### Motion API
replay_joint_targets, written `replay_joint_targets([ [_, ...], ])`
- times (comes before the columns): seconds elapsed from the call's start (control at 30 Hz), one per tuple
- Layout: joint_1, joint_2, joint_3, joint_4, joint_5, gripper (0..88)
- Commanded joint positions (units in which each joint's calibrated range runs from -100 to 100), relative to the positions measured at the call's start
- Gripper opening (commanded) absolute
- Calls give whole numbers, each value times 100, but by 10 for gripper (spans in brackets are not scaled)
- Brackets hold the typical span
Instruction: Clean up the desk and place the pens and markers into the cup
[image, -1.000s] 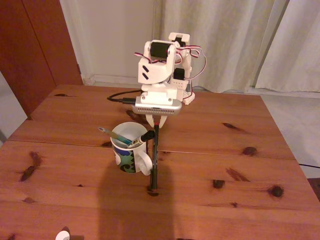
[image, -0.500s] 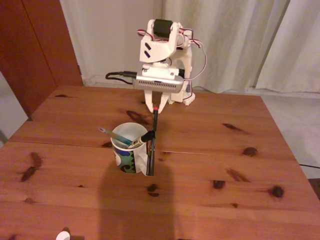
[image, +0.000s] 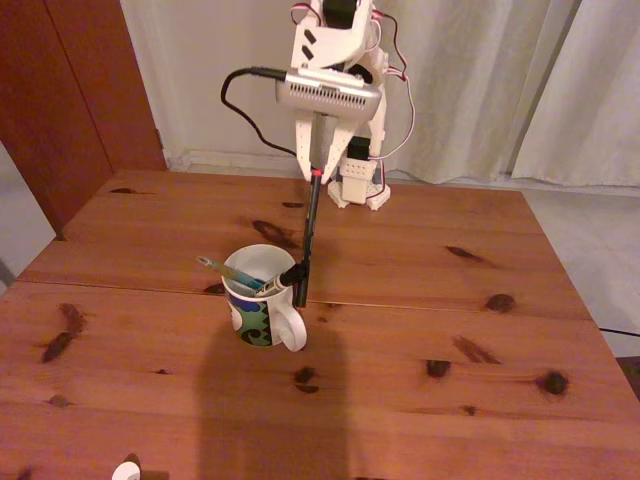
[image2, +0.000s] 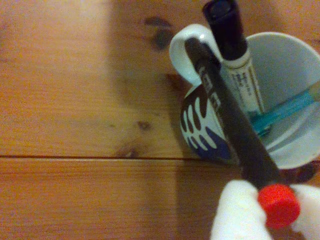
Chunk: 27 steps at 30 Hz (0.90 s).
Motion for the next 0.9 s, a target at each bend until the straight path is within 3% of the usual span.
replay_joint_targets([
  [0.0,6,-483,-57,12,39,7],
  [0.87,842,-732,-102,-82,406,7],
])
